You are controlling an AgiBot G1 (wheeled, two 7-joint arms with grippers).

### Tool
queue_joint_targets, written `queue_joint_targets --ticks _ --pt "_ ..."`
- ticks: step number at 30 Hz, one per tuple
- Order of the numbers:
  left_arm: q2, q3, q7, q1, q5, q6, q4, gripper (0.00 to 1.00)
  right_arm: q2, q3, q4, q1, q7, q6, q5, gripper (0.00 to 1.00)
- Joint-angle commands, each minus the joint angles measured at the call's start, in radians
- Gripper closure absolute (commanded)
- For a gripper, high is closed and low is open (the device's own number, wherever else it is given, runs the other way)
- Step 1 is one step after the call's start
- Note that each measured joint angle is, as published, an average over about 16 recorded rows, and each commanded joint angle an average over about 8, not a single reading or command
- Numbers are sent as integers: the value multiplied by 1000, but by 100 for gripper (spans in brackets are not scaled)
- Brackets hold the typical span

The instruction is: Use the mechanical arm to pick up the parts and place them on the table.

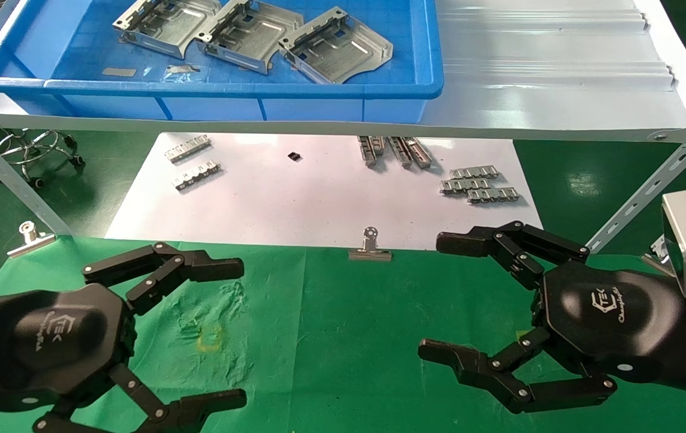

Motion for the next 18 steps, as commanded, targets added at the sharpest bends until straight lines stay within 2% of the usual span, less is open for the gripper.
queue_joint_targets --ticks 1,11,12,18 --pt "0 0 0 0 0 0 0 0 0 0 0 0 0 0 0 0" --pt "0 0 0 0 0 0 0 0 0 0 0 0 0 0 0 1" --pt "0 0 0 0 0 0 0 0 0 0 0 0 0 0 0 11" --pt "0 0 0 0 0 -2 1 0 0 0 0 0 0 0 0 86"
